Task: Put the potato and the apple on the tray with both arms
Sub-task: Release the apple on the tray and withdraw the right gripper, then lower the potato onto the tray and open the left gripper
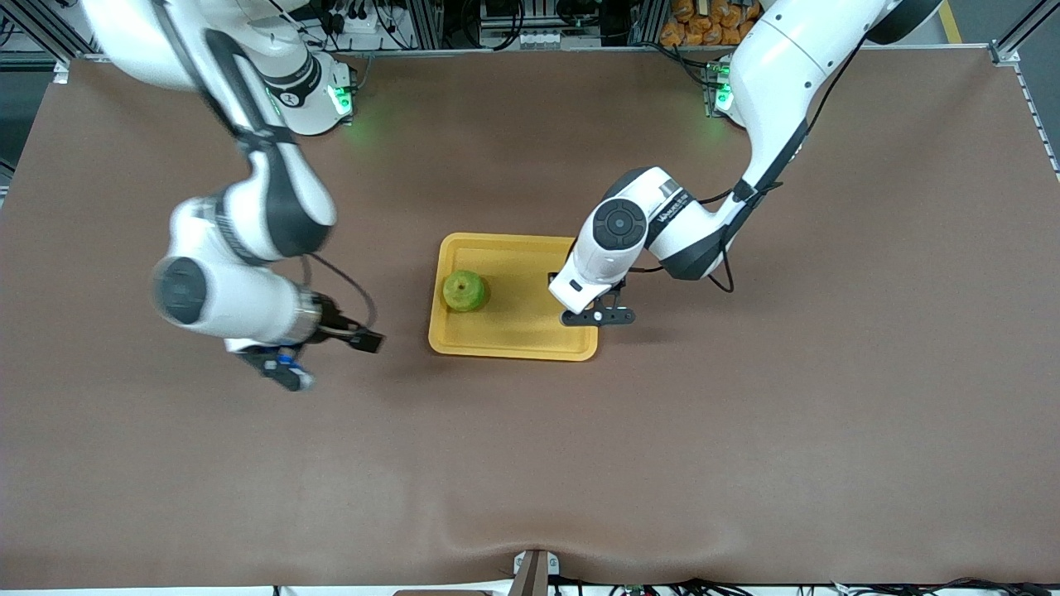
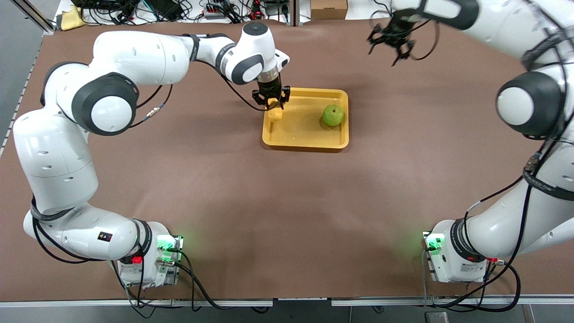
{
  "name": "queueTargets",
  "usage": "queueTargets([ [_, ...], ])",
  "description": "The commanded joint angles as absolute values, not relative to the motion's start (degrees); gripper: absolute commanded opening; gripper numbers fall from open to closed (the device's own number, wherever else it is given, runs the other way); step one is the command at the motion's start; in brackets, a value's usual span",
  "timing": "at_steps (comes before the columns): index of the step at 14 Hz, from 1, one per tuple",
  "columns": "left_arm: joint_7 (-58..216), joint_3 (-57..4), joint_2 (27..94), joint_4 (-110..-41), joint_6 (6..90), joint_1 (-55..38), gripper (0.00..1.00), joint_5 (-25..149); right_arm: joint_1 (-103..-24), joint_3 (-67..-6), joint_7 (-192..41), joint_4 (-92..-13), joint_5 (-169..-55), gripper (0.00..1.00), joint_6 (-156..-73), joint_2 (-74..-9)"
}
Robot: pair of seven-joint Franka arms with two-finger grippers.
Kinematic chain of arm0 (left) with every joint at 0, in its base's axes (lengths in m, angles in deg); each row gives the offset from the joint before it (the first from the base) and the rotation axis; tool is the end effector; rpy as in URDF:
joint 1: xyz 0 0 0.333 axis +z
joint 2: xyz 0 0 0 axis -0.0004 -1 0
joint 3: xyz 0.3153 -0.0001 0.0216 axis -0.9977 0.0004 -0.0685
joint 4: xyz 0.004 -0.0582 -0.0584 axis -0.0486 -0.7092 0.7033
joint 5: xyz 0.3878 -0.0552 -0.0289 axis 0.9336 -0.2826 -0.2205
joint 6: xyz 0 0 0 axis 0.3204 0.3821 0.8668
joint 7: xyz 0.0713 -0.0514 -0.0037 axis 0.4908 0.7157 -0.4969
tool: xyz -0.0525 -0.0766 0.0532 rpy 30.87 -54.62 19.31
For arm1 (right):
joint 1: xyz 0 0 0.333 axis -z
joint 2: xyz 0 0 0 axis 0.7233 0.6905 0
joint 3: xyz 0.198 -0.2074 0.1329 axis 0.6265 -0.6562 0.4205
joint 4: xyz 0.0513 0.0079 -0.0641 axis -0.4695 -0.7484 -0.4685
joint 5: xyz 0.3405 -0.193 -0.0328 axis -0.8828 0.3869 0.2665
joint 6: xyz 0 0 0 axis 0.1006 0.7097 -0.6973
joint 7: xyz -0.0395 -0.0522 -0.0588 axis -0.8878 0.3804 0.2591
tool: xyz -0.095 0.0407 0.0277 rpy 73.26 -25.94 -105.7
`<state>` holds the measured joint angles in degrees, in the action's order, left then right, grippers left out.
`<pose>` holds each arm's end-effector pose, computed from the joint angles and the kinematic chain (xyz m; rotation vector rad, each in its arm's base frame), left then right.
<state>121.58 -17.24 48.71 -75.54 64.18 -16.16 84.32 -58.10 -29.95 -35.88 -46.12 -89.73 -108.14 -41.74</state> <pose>0.5080 -0.4363 0.2409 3.0462 0.0305 -0.1069 0.6388 0.1634 0.3852 -2.8706 0.7002 0.3027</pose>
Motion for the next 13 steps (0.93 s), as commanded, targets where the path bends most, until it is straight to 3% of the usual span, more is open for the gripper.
queueTargets([
  [1,122.8,-17.8,47.2,-74.2,65.6,-17.6,0.12,86.5,-52.1,-28.7,-45.1,-47.5,-89.1,1.00,-106.2,-44.9],
  [11,122.8,-18.3,45.6,-74.2,65.6,-18.0,0.20,92.3,-40.5,-28.9,-71.2,-47.5,-88.0,1.00,-95.9,-55.9],
  [12,122.8,-18.4,45.6,-74.1,65.6,-18.0,0.30,92.3,-39.9,-28.9,-72.3,-47.4,-86.2,1.00,-94.6,-57.3],
  [13,122.8,-18.4,45.6,-74.1,65.6,-18.0,0.55,92.2,-40.0,-28.8,-72.4,-47.5,-83.4,1.00,-93.2,-59.0],
])
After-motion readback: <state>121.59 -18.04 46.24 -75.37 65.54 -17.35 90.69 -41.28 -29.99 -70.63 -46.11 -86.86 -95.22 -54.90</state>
